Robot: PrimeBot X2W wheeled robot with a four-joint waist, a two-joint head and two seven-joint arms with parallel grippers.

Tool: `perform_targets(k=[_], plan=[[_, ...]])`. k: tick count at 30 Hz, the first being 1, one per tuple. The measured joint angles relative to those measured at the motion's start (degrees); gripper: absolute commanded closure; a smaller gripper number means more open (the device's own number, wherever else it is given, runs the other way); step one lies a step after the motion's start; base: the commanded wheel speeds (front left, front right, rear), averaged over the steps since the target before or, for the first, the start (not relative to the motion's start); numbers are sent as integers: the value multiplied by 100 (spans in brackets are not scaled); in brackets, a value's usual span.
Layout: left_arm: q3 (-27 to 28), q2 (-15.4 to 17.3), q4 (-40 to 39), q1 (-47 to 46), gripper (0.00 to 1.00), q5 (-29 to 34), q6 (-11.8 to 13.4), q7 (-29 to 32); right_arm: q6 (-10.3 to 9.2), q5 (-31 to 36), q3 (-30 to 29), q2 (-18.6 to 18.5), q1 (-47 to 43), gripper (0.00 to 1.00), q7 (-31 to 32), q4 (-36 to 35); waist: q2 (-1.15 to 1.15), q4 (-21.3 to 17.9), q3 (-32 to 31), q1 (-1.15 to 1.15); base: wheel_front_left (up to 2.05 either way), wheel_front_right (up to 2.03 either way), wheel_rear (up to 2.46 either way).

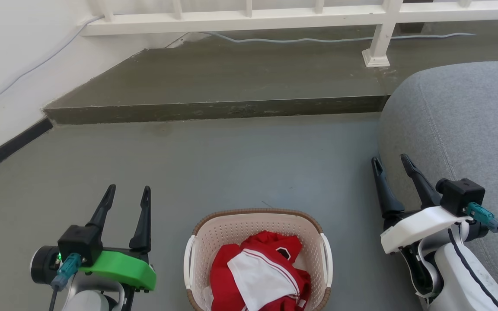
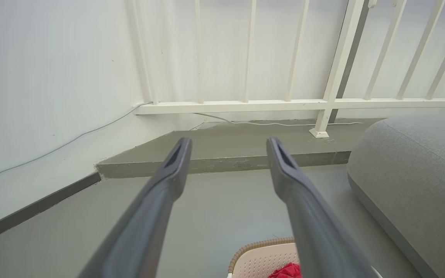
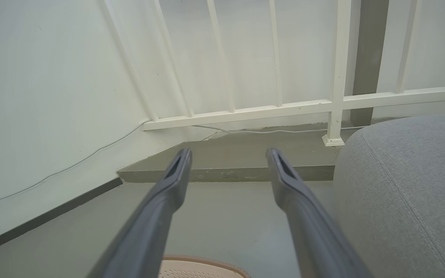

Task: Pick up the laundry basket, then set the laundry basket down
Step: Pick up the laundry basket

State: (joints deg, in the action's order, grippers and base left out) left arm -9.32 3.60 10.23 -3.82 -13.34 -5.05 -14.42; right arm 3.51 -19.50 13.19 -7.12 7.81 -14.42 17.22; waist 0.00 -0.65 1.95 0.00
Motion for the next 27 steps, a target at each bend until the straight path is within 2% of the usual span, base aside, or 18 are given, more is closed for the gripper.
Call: perform_targets(k=[12,27], plan=[[131,-55,-22,0,0,36,-55,0,67,148,-35,79,0,0,0,37,0,-38,79,0,0,0,0],[172,-76,-131,-236,0,36,-108,0,102,190,-197,149,27,0,0,51,0,-160,603,0,0,0,0]])
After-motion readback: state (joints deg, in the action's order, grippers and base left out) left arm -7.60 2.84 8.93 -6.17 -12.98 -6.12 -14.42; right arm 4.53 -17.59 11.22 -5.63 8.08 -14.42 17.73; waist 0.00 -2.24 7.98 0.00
